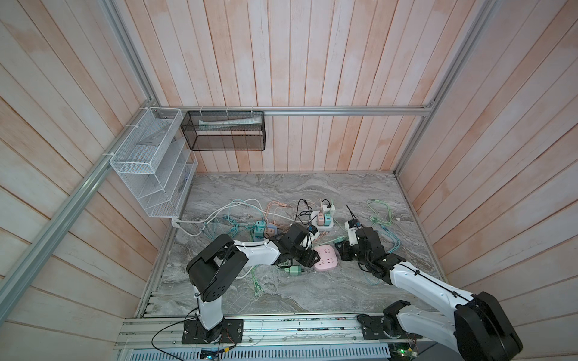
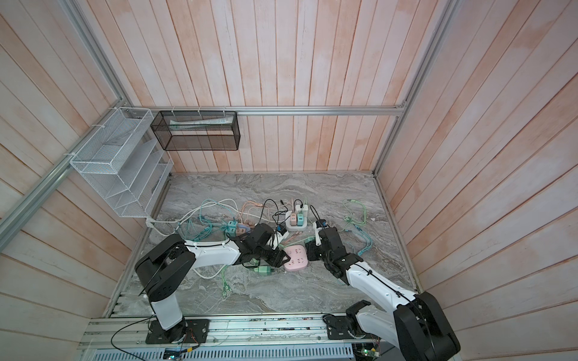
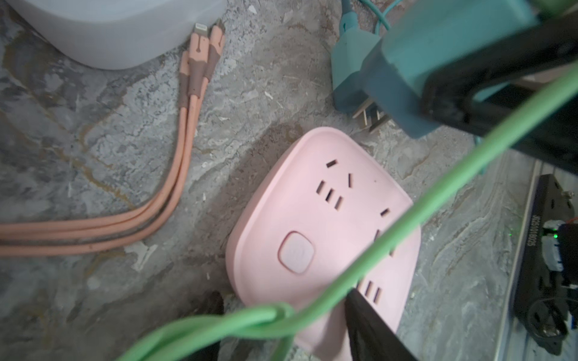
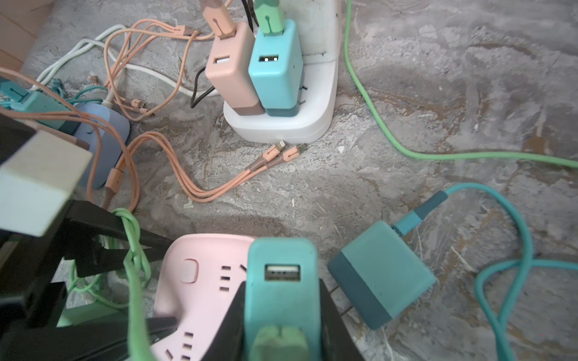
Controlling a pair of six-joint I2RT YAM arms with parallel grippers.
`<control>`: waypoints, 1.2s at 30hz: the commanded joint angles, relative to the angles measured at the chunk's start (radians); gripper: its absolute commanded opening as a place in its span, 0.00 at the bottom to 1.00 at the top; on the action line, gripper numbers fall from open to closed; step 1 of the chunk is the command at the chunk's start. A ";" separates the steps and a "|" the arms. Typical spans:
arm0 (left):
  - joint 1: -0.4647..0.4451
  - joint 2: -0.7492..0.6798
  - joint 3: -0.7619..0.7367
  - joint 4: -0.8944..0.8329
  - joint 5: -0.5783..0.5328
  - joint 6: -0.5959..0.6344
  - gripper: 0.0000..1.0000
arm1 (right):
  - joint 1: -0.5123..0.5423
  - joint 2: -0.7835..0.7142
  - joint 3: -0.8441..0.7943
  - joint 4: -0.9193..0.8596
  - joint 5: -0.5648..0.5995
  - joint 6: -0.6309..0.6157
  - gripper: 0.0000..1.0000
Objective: Pull the plug off the socket
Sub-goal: 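Pull the teal charger up out of the pink strip with the right gripper, then lower the teal charger onto the table and open the right gripper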
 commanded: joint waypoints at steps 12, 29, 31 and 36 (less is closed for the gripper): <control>0.015 -0.055 0.035 -0.207 -0.104 0.020 0.82 | -0.098 0.136 0.101 -0.036 -0.188 -0.102 0.08; 0.060 -0.114 0.127 -0.261 -0.067 -0.045 0.90 | -0.126 0.195 0.148 -0.139 -0.250 -0.179 0.34; 0.060 -0.115 0.131 -0.258 -0.060 -0.048 0.89 | -0.126 0.185 0.146 -0.142 -0.226 -0.176 0.35; 0.059 -0.135 0.129 -0.258 -0.063 -0.046 0.89 | -0.127 0.157 0.143 -0.150 -0.165 -0.159 0.36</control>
